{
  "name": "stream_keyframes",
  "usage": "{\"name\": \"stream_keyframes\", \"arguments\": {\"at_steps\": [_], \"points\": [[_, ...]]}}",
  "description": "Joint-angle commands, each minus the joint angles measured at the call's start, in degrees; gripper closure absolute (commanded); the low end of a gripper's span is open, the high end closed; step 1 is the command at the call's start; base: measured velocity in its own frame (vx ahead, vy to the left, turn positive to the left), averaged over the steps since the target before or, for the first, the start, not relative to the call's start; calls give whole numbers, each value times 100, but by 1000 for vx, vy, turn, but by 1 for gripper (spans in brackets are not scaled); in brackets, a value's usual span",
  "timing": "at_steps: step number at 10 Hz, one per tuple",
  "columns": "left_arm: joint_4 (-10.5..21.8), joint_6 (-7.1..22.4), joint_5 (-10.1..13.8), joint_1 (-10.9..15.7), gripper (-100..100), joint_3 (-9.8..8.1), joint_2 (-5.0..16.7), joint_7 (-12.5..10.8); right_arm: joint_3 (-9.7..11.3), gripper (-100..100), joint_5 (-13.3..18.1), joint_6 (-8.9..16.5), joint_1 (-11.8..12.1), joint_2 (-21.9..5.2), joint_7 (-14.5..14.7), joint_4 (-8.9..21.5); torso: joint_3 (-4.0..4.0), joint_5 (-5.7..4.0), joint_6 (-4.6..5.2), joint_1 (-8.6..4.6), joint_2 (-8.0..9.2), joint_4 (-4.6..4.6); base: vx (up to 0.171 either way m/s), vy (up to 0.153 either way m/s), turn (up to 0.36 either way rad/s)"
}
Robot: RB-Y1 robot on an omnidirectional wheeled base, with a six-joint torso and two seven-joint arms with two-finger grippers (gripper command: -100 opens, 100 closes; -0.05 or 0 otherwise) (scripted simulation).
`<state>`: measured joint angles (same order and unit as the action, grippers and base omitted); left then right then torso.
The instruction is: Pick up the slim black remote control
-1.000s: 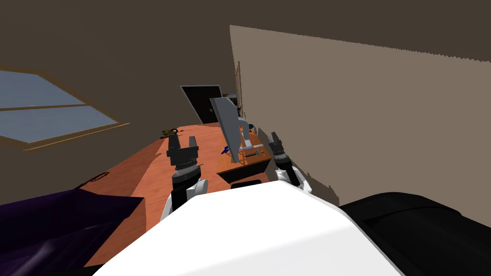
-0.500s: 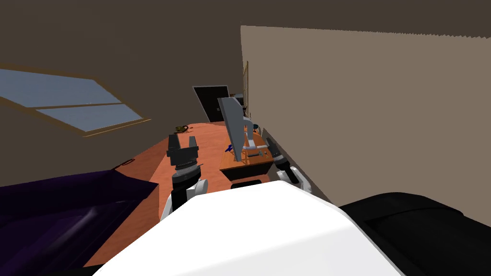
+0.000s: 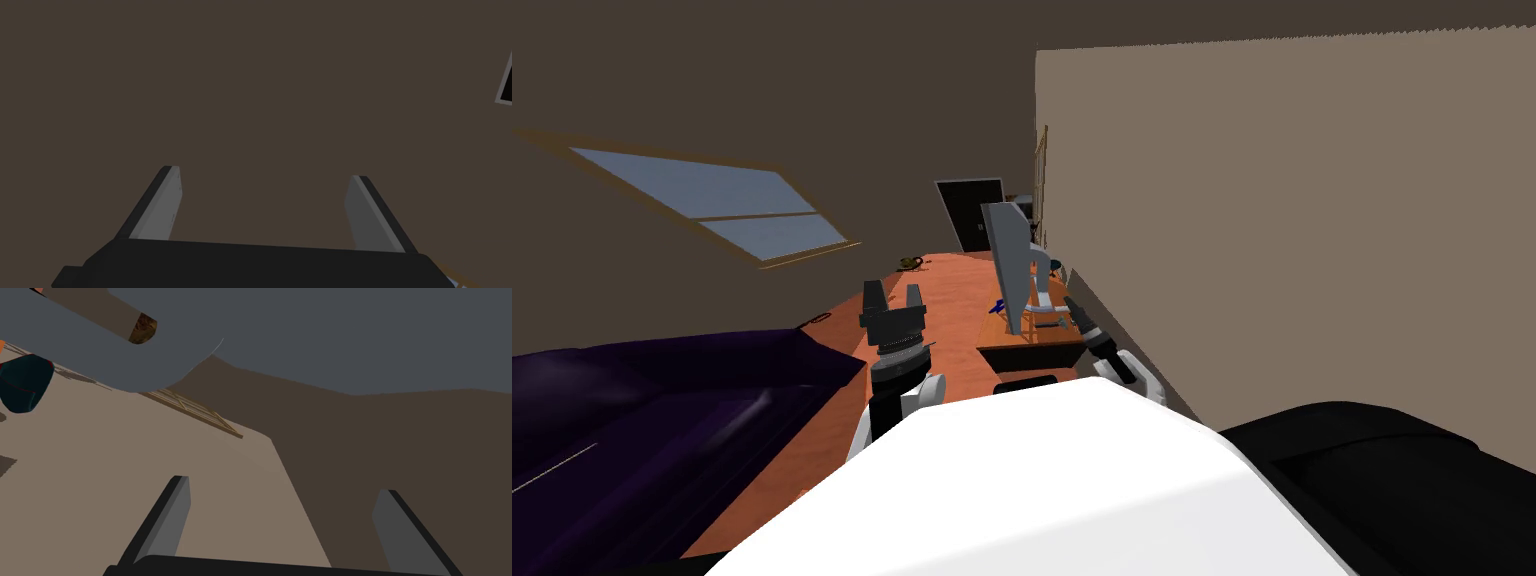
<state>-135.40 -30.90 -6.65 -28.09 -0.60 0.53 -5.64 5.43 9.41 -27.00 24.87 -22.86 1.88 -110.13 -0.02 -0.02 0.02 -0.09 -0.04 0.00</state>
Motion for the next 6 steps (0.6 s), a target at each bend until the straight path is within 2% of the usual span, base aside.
{"name": "stream_keyframes", "arguments": {"at_steps": [1,2,3,4,5,6], "points": [[0,0,0,0,0,0,0,0,25,-100,20,-32,-43,3,31,237,0,0,0,0,0,0,-2,-9,2],[0,0,0,0,0,0,0,0,105,-100,89,-10,-78,-197,101,413,-1,0,2,3,-1,0,-4,-4,295],[0,0,0,1,0,1,0,0,105,-100,89,-10,-78,-197,101,561,-1,1,-4,3,-1,0,-4,-13,175],[0,0,0,0,0,0,0,0,195,-100,165,9,-113,-397,174,801,-1,0,1,2,-1,-1,-4,-12,330],[0,0,0,1,0,0,0,0,195,-100,165,9,-113,-397,174,895,-1,0,-4,1,-2,0,-2,-22,153],[0,0,0,0,0,0,0,0,295,-100,247,27,-149,-595,248,1174,-1,0,3,-1,-2,-1,-5,-14,351]]}}
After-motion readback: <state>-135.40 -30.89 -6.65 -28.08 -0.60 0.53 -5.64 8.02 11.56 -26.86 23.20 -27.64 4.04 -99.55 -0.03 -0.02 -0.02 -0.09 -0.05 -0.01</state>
